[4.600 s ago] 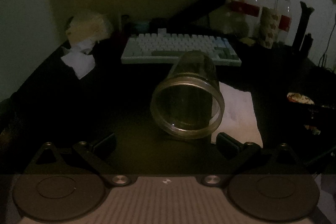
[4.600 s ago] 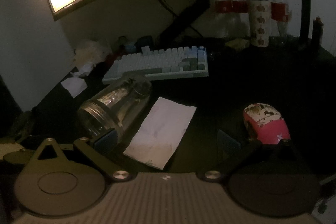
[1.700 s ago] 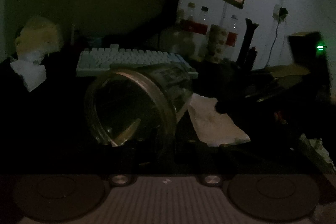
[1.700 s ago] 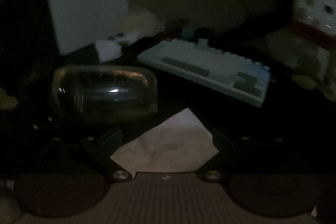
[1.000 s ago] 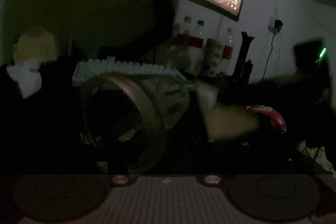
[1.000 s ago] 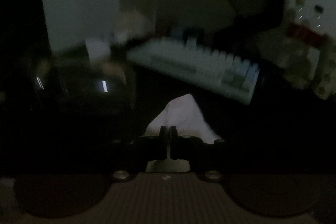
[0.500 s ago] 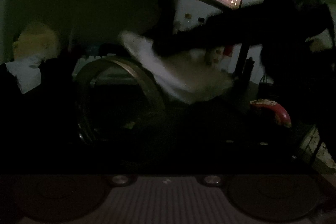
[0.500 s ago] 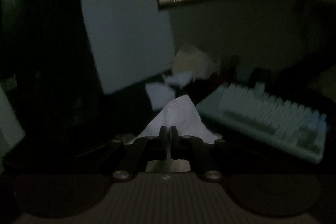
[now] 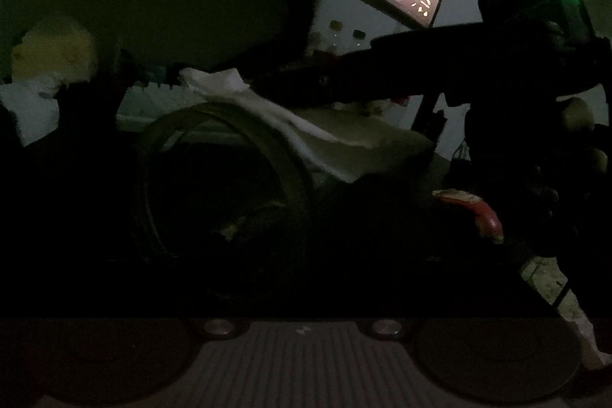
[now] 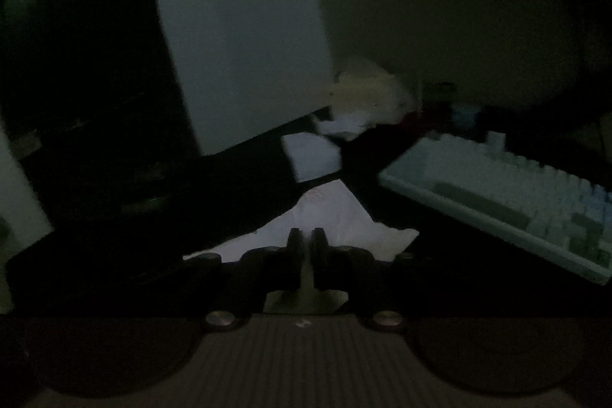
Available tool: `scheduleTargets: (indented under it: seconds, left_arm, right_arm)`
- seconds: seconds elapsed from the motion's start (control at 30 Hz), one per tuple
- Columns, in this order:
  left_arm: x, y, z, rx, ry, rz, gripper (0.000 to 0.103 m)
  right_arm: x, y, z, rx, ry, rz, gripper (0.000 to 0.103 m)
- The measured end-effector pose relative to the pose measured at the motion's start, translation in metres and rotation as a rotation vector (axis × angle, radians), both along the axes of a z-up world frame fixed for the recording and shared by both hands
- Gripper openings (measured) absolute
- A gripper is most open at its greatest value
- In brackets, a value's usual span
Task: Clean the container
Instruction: 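Push the towel into the jar opening with the right tool while the left tool holds the jar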
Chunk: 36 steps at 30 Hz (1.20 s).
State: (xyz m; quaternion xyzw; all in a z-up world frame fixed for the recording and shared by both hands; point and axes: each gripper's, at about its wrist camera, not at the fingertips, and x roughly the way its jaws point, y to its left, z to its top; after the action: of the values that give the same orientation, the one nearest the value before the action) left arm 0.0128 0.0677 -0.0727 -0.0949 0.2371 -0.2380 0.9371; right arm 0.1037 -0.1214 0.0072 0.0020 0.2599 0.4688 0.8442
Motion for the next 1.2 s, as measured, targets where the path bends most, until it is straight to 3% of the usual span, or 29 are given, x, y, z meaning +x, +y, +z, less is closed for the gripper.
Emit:
scheduleTargets:
  seconds: [0.13, 0.23, 0.33, 0.43, 0.53, 0.63, 0.73, 0.87, 0.93, 1.0, 1.13, 1.2]
  left_arm:
    - [-0.003, -0.008, -0.001, 0.029, -0.012, -0.002, 0.093]
    - [-0.004, -0.011, -0.002, 0.013, -0.011, -0.005, 0.096]
    - [-0.009, -0.012, -0.006, -0.031, -0.029, 0.012, 0.099]
    - [-0.012, -0.018, -0.006, -0.015, -0.034, -0.010, 0.100]
    - [-0.014, -0.022, -0.006, 0.000, -0.035, -0.015, 0.101]
    - [-0.014, -0.023, -0.005, -0.002, -0.035, -0.028, 0.102]
    - [-0.015, -0.027, -0.006, 0.009, -0.038, -0.034, 0.102]
    - [-0.015, -0.030, -0.006, 0.009, -0.039, -0.050, 0.102]
    - [-0.016, -0.032, -0.007, 0.016, -0.042, -0.051, 0.102]
    - [-0.015, -0.033, -0.007, 0.024, -0.041, -0.048, 0.102]
    - [-0.014, -0.033, -0.007, 0.021, -0.037, -0.045, 0.103]
    - [-0.014, -0.036, -0.006, 0.031, -0.037, -0.042, 0.103]
  right_arm:
    - [0.012, -0.011, -0.001, -0.056, 0.004, -0.115, 0.008]
    - [0.020, -0.021, -0.005, -0.064, 0.036, -0.212, 0.014]
    - [0.004, -0.015, -0.003, -0.030, 0.012, -0.131, 0.014]
    - [-0.016, -0.007, 0.000, 0.000, -0.025, -0.018, 0.014]
    - [-0.014, -0.013, 0.000, -0.020, -0.023, -0.054, 0.014]
    - [0.009, -0.025, -0.007, -0.053, 0.000, -0.198, 0.014]
    - [0.009, -0.031, -0.011, -0.022, 0.024, -0.218, 0.014]
    - [-0.020, -0.023, -0.007, 0.038, -0.023, -0.047, 0.014]
    - [-0.029, -0.020, -0.005, 0.032, -0.048, -0.022, 0.014]
    - [-0.026, -0.024, -0.006, 0.023, -0.042, -0.050, 0.014]
    - [-0.001, -0.034, -0.010, -0.016, 0.001, -0.224, 0.014]
    - [-0.002, -0.034, -0.009, -0.012, 0.013, -0.235, 0.014]
